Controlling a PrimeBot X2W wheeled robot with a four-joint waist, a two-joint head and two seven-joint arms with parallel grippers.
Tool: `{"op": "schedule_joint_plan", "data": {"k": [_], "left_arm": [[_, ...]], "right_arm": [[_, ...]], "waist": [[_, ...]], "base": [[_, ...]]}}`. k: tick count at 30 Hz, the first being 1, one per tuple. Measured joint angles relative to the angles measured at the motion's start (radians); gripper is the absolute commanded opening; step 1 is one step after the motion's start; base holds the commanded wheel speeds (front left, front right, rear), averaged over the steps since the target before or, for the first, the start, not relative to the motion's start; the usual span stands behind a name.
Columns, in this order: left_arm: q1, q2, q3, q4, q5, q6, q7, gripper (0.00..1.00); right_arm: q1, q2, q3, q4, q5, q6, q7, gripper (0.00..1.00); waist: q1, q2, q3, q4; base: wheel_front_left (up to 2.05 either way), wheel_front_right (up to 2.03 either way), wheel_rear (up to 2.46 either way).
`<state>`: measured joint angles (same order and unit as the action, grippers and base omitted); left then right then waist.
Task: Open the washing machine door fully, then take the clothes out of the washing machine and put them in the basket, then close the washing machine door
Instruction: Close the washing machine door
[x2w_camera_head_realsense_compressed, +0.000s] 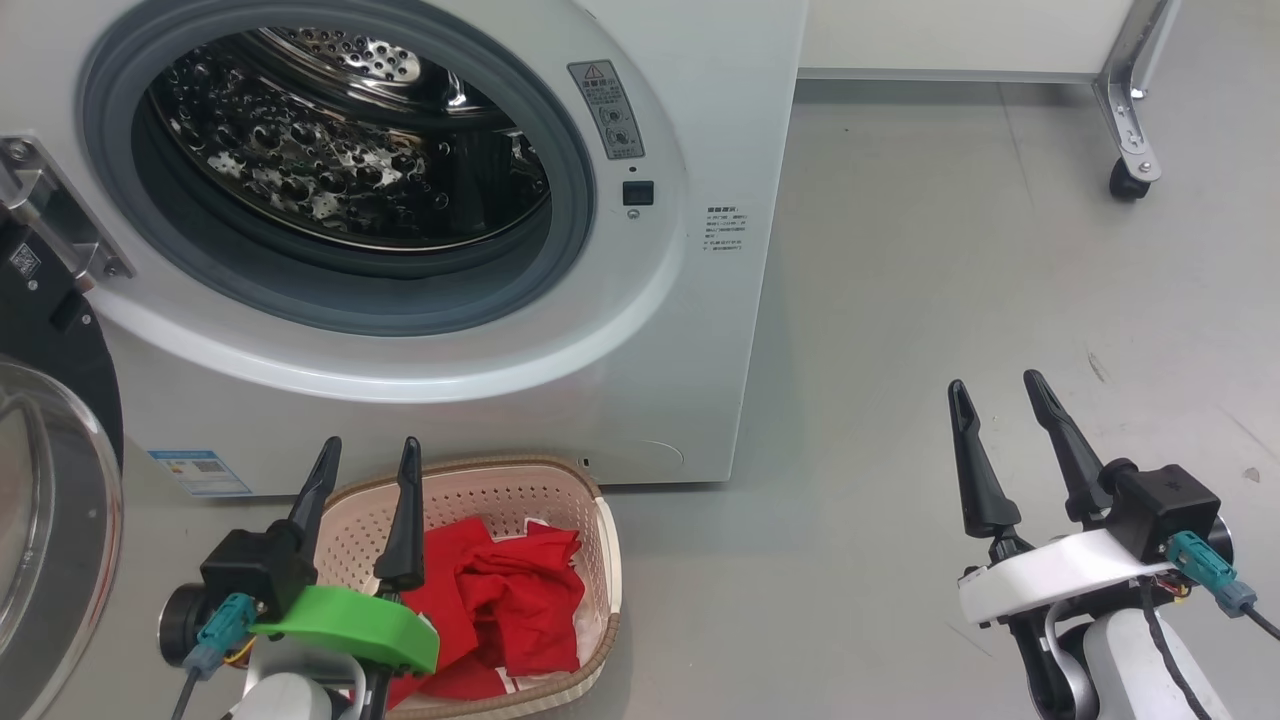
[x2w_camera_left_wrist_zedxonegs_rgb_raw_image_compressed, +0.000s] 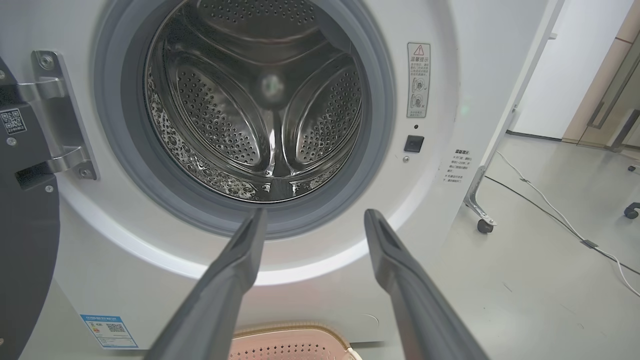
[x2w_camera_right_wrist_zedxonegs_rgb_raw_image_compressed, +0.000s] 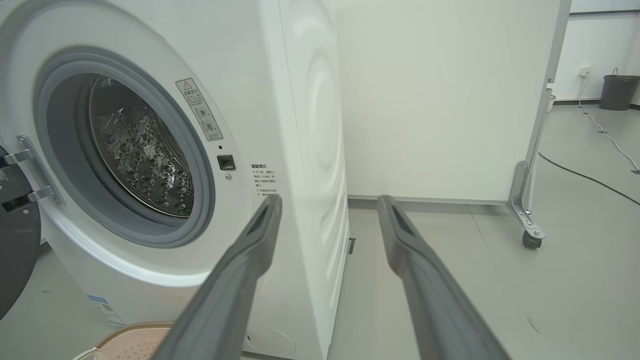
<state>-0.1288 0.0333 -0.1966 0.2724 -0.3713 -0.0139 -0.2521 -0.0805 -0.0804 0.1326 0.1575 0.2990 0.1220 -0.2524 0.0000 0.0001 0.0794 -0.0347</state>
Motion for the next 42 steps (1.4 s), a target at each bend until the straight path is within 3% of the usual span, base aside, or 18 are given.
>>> {"op": "schedule_joint_plan", "data": {"k": [42], "left_arm": [[0.032,0.0,-0.009,-0.065,-0.032,0.018,0.0,1.0]], "right_arm": [[0.003,0.002,-0.002,-0.001,-0.001,0.0,0.0,1.0]], "waist": [[0.0,0.0,0.007,0.004]], "base": [[0.0,0.0,0.0]]}}
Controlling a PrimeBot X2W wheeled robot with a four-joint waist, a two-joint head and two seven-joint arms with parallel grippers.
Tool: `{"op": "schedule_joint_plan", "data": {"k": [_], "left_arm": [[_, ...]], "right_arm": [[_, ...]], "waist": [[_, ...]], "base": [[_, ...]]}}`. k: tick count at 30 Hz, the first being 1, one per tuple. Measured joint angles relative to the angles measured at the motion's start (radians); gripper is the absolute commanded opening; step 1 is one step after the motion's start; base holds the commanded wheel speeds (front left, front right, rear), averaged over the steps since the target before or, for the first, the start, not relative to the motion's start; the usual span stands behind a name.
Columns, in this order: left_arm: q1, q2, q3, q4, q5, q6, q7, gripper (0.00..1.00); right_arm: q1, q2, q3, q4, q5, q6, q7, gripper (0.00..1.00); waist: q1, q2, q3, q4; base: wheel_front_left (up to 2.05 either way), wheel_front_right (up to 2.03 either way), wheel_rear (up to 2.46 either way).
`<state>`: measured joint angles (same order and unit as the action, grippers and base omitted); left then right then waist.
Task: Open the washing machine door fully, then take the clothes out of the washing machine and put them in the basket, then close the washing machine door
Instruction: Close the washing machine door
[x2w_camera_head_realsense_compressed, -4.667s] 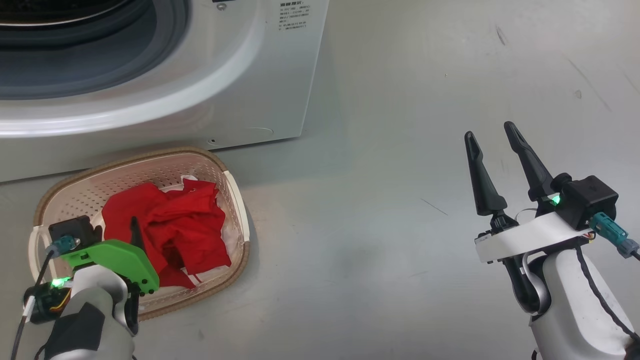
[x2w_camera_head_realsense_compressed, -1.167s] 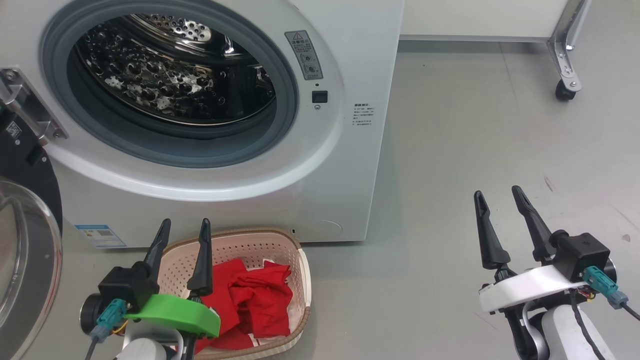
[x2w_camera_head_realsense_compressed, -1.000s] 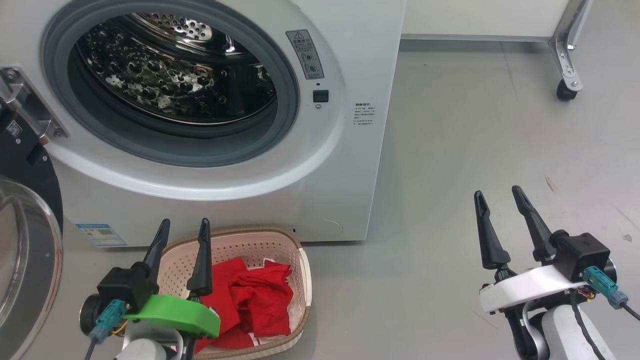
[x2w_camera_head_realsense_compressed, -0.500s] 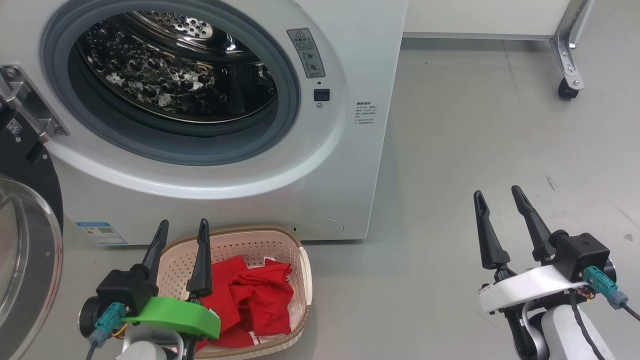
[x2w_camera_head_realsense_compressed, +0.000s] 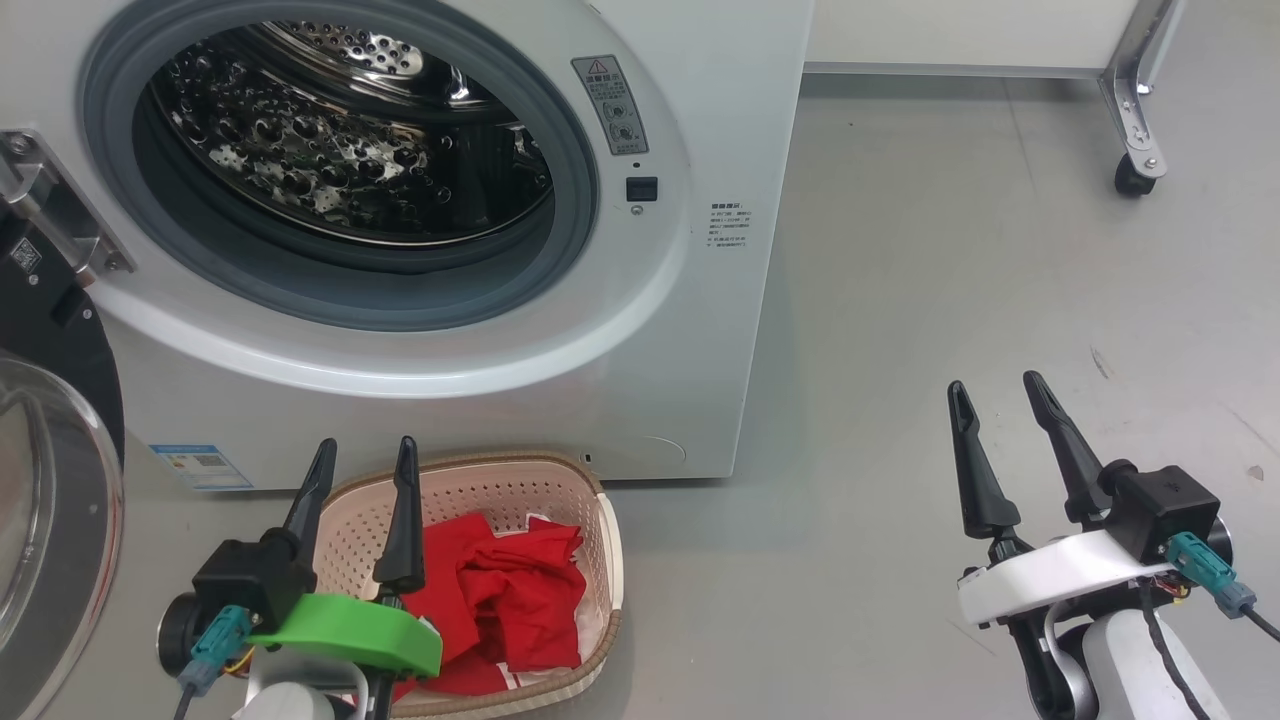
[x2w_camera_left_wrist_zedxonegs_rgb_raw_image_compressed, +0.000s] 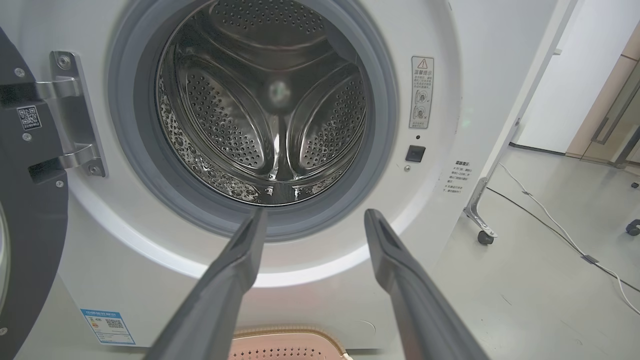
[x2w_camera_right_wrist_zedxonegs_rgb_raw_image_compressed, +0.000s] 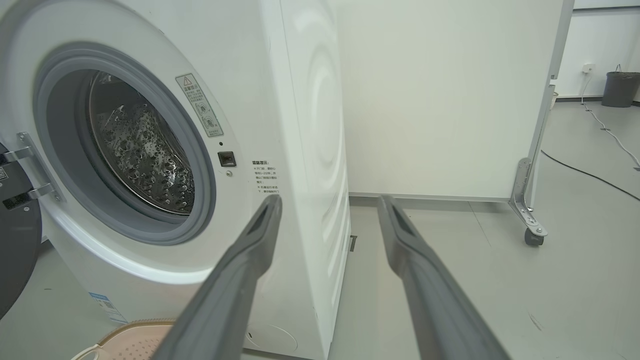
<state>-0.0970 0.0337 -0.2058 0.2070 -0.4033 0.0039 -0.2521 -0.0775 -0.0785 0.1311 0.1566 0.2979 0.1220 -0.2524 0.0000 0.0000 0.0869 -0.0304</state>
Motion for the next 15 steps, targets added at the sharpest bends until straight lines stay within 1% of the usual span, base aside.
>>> {"op": "schedule_joint_plan", "data": {"k": [15], "left_arm": [[0.005,0.0,-0.007,-0.001,0.003,0.001,0.0,1.0]], "right_arm": [[0.0,0.002,0.0,0.0,0.0,0.0,0.0,1.0]], "waist": [[0.0,0.0,0.007,-0.001]], "base": [[-0.05,0.05,0.0]]}}
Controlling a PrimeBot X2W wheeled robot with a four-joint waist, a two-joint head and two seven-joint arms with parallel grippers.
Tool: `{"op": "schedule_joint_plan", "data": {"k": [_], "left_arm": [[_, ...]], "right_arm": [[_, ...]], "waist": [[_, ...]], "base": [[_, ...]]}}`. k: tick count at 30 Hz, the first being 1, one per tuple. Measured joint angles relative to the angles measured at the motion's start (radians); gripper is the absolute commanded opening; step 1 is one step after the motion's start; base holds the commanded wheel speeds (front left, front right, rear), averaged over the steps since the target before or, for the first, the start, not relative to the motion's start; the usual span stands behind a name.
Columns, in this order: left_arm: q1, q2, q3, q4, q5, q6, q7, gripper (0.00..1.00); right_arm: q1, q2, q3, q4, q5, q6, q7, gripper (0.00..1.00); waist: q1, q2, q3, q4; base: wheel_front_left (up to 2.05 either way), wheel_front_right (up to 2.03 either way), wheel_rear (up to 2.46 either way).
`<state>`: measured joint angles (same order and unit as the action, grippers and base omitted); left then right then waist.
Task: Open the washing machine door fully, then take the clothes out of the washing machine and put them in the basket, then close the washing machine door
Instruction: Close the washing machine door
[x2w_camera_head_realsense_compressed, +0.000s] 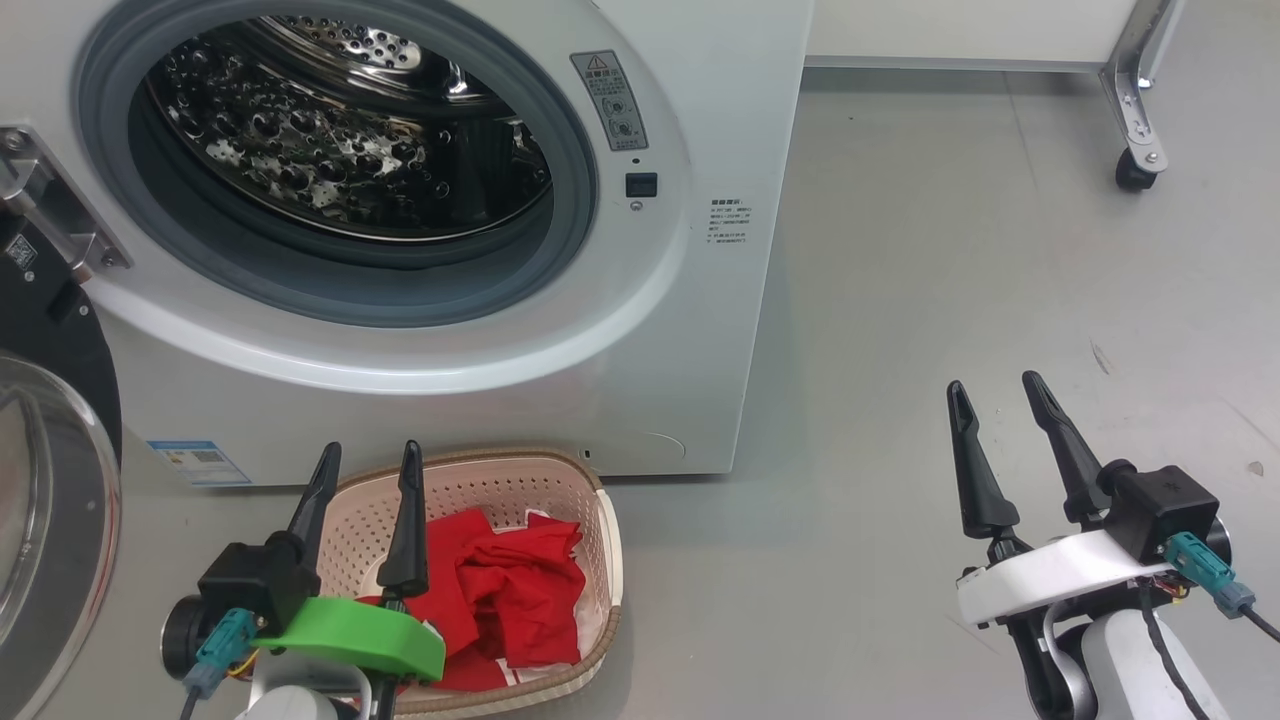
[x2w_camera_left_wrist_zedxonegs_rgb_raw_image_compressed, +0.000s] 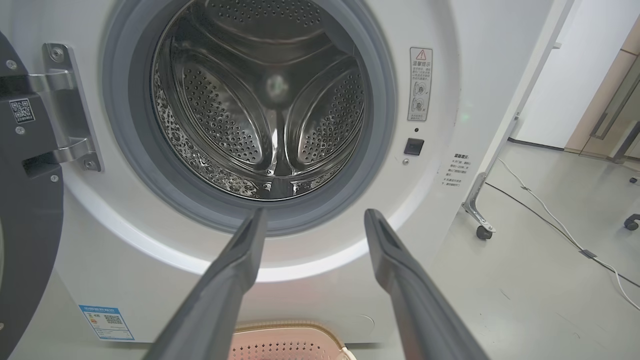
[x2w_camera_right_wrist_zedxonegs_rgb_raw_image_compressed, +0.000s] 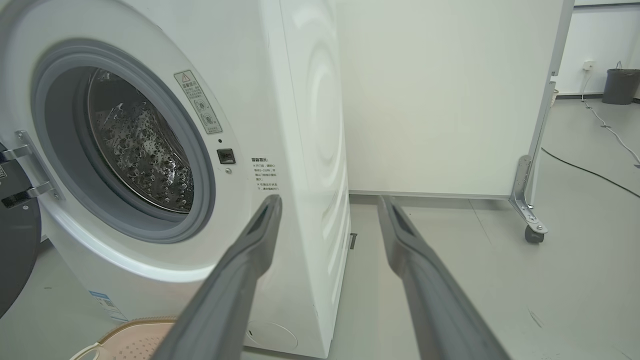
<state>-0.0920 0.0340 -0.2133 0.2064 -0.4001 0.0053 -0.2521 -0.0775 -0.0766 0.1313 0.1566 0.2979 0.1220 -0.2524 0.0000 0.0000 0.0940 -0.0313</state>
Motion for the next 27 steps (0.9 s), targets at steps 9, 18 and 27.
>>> {"op": "schedule_joint_plan", "data": {"k": [9,18,27], "left_arm": [[0.0,0.0,0.0,0.0,0.0,0.008,0.0,1.0],[0.0,0.0,0.0,0.0,0.0,0.008,0.0,1.0],[0.0,0.001,0.006,-0.02,0.0,0.009,0.0,1.0]], "right_arm": [[0.0,0.001,0.001,0.0,0.0,0.0,0.0,1.0],[0.0,0.003,0.001,0.0,0.0,0.0,0.0,1.0],[0.0,0.004,0.001,0.001,0.0,0.0,0.0,1.0]], "waist": [[0.0,0.0,0.002,0.0],[0.0,0.0,0.002,-0.001],[0.0,0.0,0.001,0.0]], "base": [[-0.44,0.44,0.0],[-0.84,0.84,0.0],[-1.05,1.05,0.0]]}}
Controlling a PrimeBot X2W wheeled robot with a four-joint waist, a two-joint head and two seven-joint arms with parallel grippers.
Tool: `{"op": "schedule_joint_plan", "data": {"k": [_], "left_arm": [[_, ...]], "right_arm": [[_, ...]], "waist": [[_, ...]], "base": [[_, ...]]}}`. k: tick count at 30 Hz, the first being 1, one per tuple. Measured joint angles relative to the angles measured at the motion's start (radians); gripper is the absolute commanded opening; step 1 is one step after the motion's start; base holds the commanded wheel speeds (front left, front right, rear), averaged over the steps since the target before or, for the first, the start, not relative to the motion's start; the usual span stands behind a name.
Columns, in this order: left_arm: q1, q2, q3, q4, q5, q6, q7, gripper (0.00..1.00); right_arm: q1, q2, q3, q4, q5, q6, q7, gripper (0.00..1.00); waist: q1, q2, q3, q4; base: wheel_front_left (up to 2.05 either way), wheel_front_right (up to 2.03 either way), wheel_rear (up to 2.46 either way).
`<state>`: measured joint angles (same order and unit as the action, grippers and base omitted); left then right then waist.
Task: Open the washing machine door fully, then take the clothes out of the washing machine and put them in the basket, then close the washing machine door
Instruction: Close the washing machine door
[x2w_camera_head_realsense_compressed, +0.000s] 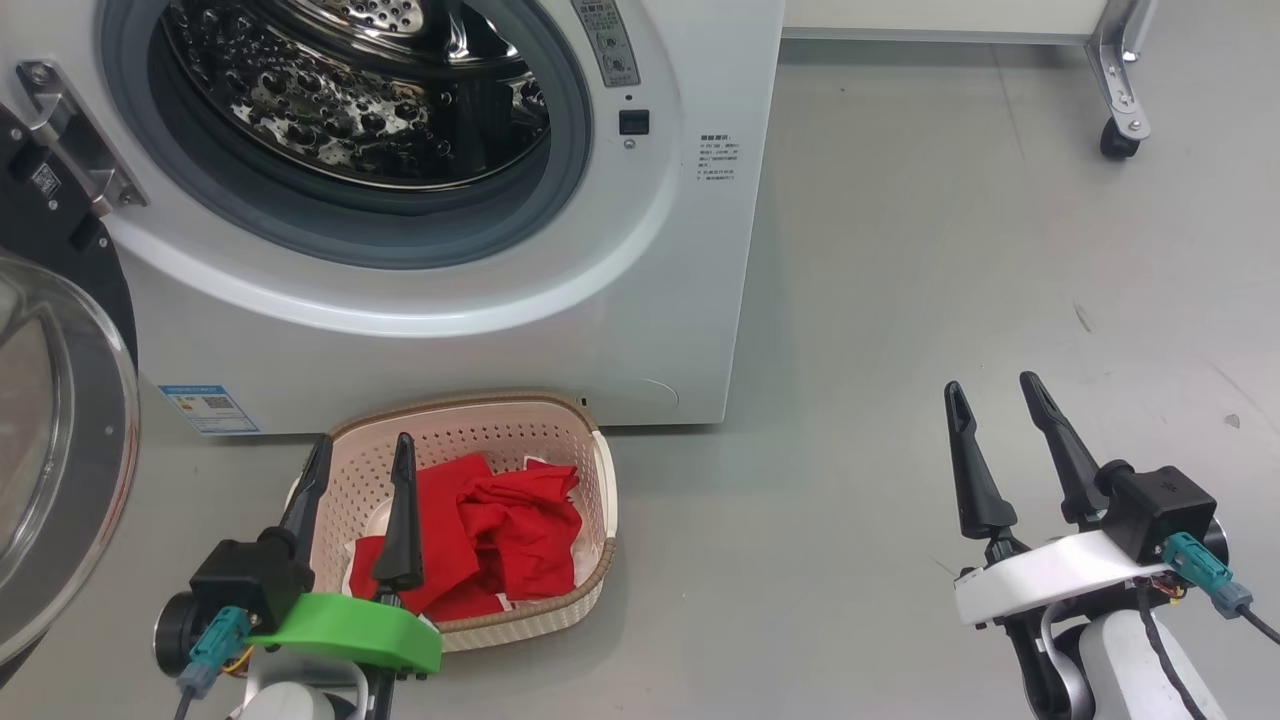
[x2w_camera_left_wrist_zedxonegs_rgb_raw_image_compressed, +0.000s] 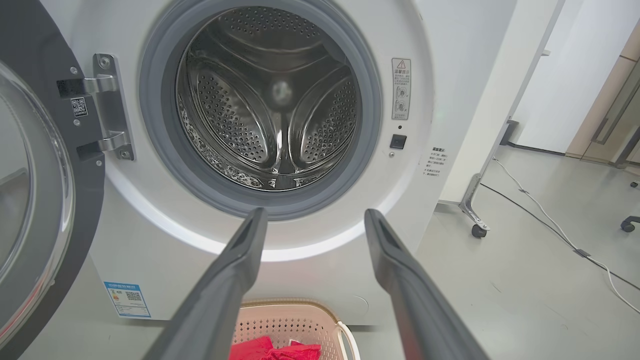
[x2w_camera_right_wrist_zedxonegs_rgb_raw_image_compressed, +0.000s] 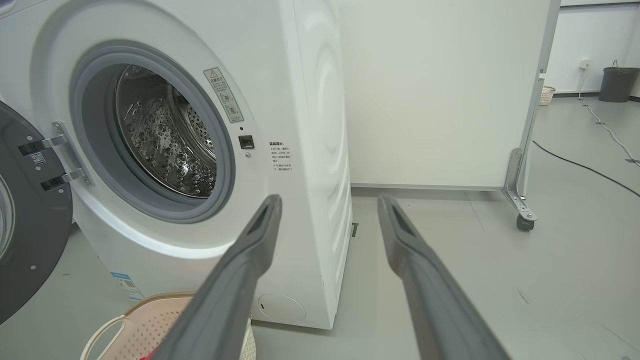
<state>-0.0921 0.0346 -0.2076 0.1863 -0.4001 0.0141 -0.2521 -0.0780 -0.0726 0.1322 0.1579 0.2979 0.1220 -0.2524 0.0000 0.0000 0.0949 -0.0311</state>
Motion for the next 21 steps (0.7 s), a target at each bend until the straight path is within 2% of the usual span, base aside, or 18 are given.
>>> {"op": "schedule_joint_plan", "data": {"k": [10,21], "left_arm": [[0.0,0.0,0.0,-0.001,0.006,0.0,0.0,1.0],[0.001,0.0,0.001,0.005,0.007,0.003,0.0,1.0]], "right_arm": [[0.0,0.0,0.003,0.002,0.0,0.0,0.0,1.0],[0.0,0.001,0.009,0.006,0.0,0.0,0.0,1.0]], "waist": [[0.0,0.0,-0.005,0.002],[0.0,0.0,-0.011,0.004]], "base": [[-0.73,0.73,0.0],[-0.33,0.33,0.0]]}}
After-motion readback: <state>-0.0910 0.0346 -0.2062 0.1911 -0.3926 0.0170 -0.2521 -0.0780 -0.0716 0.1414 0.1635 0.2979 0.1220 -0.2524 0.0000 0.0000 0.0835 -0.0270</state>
